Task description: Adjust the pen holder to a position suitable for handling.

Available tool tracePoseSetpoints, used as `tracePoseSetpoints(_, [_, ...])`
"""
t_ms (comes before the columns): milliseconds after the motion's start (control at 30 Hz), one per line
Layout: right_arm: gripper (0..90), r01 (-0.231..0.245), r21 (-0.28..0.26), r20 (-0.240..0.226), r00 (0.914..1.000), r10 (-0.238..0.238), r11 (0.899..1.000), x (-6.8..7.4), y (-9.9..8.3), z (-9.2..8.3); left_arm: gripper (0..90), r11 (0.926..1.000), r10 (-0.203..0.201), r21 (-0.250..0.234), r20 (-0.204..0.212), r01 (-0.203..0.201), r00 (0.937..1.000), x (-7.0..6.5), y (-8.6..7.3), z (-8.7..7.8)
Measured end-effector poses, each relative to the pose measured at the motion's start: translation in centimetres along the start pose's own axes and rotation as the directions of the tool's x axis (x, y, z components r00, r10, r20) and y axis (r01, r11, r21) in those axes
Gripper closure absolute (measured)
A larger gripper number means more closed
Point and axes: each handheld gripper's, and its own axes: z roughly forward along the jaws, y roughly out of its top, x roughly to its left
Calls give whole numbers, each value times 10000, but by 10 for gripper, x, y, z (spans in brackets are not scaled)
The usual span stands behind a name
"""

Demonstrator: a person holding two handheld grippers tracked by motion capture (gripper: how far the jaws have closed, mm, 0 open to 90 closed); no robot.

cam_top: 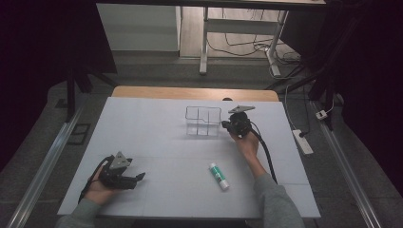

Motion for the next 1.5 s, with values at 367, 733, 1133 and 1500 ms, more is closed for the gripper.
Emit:
tracePoseSetpoints(367, [794, -182, -162, -247, 9995, 178, 9997, 5, -10, -38, 235, 10000, 62, -71, 104, -61, 9999, 0, 0, 0])
tracePoseSetpoints(733, [504, -109, 11, -441, 9990, 110, 9999, 22, -25, -70, 235, 10000, 24, -75, 44, -24, 10000, 0, 0, 0])
tracePoseSetpoints(1133, [427, -10, -187, -789, 9969, -5, 9998, 44, -51, -113, 235, 10000, 72, -68, 32, -72, 10000, 0, 1, 1])
tracePoseSetpoints(1500, [414, -156, -12, -1213, 9925, 153, 9999, 57, -74, -130, 236, 9999, 73, -93, 27, -73, 10000, 0, 2, 2])
